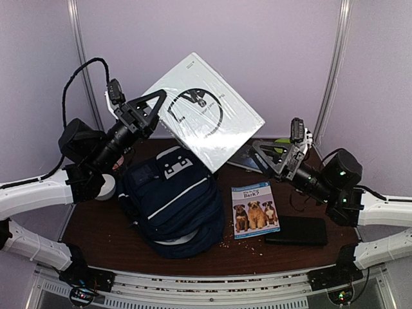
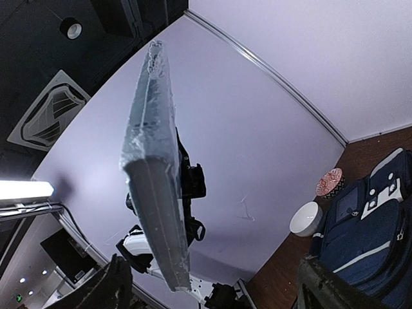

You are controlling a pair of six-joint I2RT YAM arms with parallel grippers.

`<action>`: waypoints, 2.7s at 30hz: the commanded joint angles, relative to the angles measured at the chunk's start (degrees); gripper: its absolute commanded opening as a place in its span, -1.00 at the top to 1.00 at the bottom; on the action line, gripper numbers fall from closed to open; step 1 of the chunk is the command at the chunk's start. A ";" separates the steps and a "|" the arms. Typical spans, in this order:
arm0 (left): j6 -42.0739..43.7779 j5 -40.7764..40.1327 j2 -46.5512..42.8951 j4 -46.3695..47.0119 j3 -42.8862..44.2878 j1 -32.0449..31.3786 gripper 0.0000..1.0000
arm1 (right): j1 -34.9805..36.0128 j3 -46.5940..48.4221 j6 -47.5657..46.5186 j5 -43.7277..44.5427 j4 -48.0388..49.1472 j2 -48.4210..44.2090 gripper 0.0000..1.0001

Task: Pack the student bag
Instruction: Pick up the book from the center of the board, then place the book in the student bag.

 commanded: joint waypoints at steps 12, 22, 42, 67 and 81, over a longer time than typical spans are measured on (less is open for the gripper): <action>-5.82 -3.78 -0.17 12.86 -0.31 -0.63 1.00 | 0.88 9.13 7.38 -6.80 14.84 11.36 -0.09; -2.03 -4.16 -2.04 7.05 -1.38 -0.48 0.33 | 0.56 9.80 7.77 -8.05 14.77 11.01 1.00; 46.08 -17.65 5.06 -85.09 13.00 -16.51 -0.90 | -0.59 -1.05 -14.30 26.71 -50.73 -28.87 1.00; 48.89 -19.85 27.52 -86.68 23.16 -18.29 -0.85 | -0.85 -2.70 -13.52 26.72 -52.20 -31.50 1.00; 47.09 -28.12 35.20 -88.46 23.70 -17.53 0.02 | -0.86 -1.49 -13.79 25.46 -52.60 -30.01 1.00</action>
